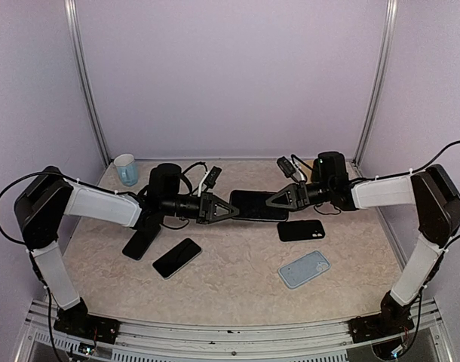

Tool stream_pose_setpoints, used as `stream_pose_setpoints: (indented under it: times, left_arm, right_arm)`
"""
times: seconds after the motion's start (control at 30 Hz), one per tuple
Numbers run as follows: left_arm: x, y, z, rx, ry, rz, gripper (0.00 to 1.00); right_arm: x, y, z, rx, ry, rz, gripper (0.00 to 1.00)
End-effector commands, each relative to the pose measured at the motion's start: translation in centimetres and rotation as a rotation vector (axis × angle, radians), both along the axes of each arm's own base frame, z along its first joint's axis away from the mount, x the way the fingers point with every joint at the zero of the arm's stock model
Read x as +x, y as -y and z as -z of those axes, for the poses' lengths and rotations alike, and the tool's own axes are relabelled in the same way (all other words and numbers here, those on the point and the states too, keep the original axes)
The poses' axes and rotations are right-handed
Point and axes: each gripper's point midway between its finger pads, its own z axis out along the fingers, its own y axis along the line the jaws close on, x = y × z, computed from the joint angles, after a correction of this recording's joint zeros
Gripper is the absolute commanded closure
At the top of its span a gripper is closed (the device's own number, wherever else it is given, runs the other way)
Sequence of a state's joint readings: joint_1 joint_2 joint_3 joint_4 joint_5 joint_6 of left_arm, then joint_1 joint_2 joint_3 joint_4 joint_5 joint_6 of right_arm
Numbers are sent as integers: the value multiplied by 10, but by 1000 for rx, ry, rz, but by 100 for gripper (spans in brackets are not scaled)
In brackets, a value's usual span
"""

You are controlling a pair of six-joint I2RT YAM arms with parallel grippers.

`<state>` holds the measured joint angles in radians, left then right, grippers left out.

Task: Put the phone into the phone case
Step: Press the phone with the phone case.

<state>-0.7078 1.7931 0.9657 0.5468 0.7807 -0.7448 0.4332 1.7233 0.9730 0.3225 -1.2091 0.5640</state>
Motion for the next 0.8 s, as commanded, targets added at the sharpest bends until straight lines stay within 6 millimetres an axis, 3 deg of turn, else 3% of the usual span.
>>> stream_pose_setpoints:
  times: [0.0,0.17,0.27,0.4,0.77]
  left_arm:
    - [0,1,-9,-14,21,-19,100]
    - [3,-1,-9,-14,19,-23,99]
    - [4,-1,-12,-22,24,-17,66]
    - [6,-1,-15,-27,38,-13,41]
    - [14,11,-15,-39,52,21,29]
  right_arm:
    - [6,2,-9,-12,79,29,100]
    - [8,1,-7,-20,80,29,100]
    - [6,1,-10,-14,83,21,100]
    - [3,1,-15,3,89,1,100]
    - [-6,2,-27,42,80,-37,100]
